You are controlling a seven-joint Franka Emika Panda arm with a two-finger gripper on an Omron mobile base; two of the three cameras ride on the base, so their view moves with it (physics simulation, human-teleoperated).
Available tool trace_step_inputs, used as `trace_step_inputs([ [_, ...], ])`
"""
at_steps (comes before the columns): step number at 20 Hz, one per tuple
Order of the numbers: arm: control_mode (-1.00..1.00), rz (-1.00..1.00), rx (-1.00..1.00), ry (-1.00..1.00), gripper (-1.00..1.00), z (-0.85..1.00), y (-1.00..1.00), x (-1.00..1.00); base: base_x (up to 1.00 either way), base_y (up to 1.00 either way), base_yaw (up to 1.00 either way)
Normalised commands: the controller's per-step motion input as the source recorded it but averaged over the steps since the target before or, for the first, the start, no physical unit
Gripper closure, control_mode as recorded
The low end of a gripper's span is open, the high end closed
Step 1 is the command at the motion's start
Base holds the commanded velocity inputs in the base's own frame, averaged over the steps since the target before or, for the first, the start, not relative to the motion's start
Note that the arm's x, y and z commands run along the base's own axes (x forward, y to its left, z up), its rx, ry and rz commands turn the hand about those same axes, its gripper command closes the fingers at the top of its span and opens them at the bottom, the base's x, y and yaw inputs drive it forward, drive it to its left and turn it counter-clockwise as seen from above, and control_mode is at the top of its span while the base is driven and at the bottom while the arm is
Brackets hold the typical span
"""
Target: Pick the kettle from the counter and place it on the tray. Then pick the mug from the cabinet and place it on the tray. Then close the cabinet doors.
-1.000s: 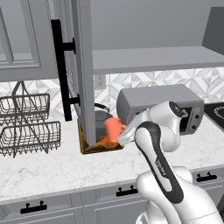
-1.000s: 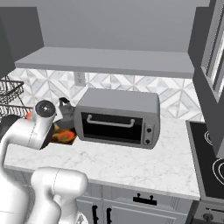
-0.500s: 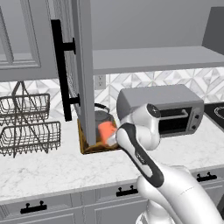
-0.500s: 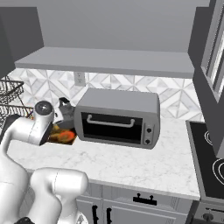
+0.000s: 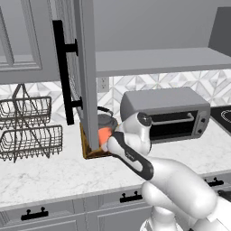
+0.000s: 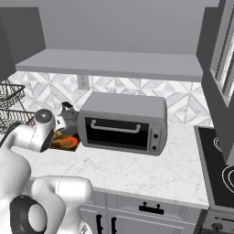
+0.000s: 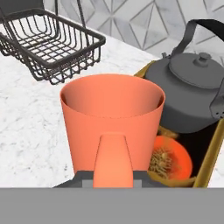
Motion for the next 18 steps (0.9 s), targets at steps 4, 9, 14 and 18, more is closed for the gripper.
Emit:
trace_step_inputs([
  [4,-1.0,-0.02,0.0,0.0,1.0,-0.4,0.04,0.2,0.0,0.0,0.0],
  [9,-1.0,0.0,0.0,0.03,1.0,-0.29,0.0,0.27,0.0,0.0,0.0],
  [14,-1.0,0.0,0.0,0.0,1.0,-0.21,0.0,0.29,0.0,0.0,0.0],
  [18,-1.0,0.0,0.0,0.0,1.0,-0.2,0.0,0.24,0.0,0.0,0.0],
])
